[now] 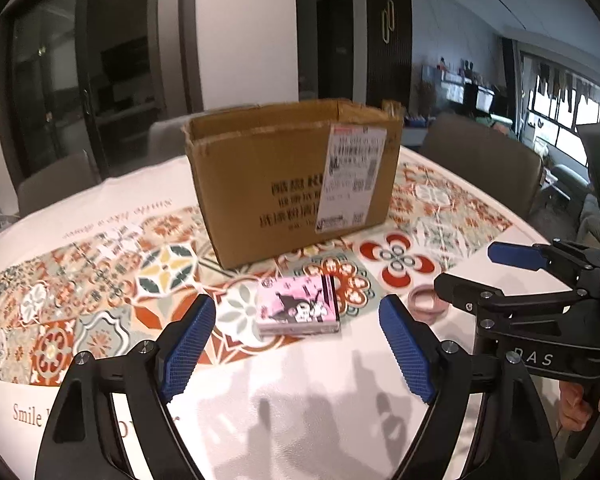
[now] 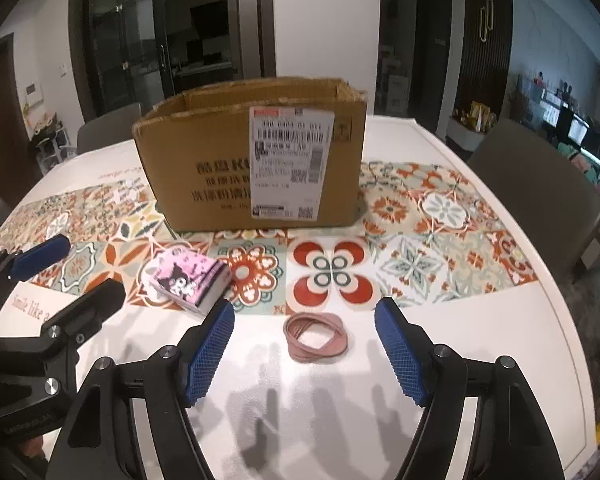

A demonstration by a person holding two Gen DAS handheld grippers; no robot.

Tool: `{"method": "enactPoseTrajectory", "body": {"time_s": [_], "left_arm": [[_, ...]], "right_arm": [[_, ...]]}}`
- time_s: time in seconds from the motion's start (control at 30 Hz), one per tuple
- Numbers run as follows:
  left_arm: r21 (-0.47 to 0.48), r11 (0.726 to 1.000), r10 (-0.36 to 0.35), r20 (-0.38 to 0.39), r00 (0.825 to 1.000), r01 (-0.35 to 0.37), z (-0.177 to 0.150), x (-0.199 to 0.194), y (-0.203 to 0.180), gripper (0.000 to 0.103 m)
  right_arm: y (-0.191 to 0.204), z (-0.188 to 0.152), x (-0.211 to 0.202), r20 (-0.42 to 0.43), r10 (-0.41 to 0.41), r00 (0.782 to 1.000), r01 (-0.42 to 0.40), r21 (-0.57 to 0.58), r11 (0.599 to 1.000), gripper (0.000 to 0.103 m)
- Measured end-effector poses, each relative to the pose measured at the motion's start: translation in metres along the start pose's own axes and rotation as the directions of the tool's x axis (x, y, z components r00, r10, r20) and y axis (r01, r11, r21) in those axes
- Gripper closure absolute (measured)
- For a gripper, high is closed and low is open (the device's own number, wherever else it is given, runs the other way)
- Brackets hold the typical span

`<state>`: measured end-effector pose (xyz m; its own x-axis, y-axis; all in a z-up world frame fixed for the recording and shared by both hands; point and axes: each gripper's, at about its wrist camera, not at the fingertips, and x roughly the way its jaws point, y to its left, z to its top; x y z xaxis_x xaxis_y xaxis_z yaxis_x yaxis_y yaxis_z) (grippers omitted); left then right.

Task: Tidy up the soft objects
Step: 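Move both open tools back to the tissue pack and hair tie, then grasp the pink Kuromi tissue pack with the left tool while the right grasps the pink hair tie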

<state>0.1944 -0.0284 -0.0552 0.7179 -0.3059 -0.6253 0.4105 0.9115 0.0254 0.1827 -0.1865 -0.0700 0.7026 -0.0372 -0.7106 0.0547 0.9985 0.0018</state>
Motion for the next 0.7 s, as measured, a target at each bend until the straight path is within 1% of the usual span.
{"method": "enactPoseTrajectory", "body": {"time_s": [0.17, 0.37, 0.57, 0.7], "left_arm": [[0.011, 1.000, -0.007, -0.057, 0.998, 0.008, -0.006, 0.021, 0.000, 0.018], [0.023, 1.000, -0.003, -0.095, 0.995, 0.005, -0.009, 0.040, 0.000, 0.016], [0.021, 1.000, 0.000, -0.127, 0.992, 0.002, -0.009, 0.058, 0.002, 0.016], [0.020, 1.000, 0.003, -0.139, 0.990, 0.000, -0.009, 0.066, 0.003, 0.016]], "right_arm": [[-0.002, -0.006, 0.015, -0.050, -0.014, 0.999, 0.014, 0.007, 1.000, 0.029], [-0.007, -0.011, 0.034, -0.116, -0.009, 0.993, 0.012, 0.026, 1.000, 0.029], [-0.008, -0.014, 0.050, -0.154, -0.028, 0.988, 0.033, 0.029, 0.999, 0.029], [-0.009, -0.015, 0.056, -0.162, -0.036, 0.986, 0.041, 0.027, 0.999, 0.029]]}}
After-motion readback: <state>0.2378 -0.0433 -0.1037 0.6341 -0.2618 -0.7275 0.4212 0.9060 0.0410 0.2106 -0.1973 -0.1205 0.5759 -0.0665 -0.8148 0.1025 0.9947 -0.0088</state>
